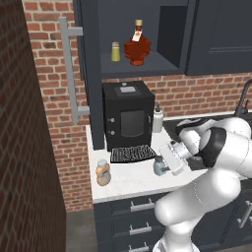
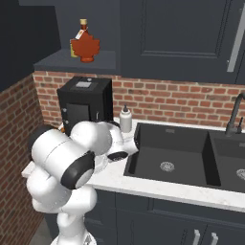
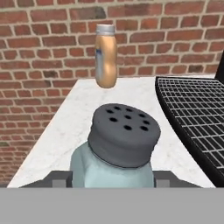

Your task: Put the shaker and condiment bottle from the counter next to their counterparts in the cabinet.

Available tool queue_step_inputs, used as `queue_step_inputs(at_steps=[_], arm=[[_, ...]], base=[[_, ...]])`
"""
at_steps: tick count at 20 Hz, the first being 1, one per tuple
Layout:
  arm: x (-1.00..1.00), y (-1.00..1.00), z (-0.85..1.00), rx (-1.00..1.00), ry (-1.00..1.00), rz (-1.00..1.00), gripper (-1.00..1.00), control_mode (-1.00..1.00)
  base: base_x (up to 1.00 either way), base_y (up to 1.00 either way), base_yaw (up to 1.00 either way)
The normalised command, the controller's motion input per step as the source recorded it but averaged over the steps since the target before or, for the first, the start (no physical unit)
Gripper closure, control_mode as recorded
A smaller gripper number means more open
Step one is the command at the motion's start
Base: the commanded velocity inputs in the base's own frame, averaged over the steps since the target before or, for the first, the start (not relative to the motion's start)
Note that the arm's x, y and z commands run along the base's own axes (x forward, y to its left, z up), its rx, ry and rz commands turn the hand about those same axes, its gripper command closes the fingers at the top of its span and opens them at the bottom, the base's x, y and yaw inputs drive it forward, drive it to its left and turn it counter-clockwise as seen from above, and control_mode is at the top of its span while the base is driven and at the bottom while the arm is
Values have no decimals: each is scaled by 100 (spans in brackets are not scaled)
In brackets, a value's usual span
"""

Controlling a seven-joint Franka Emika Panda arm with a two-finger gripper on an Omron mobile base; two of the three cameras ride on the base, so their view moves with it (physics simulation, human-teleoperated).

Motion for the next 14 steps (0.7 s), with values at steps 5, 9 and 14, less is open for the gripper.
queue_step_inputs(at_steps=[5, 9, 14], arm=[[13, -1, 12, 2, 2, -9, 100, -100], [4, 0, 84, 0, 0, -23, 100, -100], [0, 0, 88, 0, 5, -24, 100, -100]], base=[[0, 0, 0], [0, 0, 0], [0, 0, 0]])
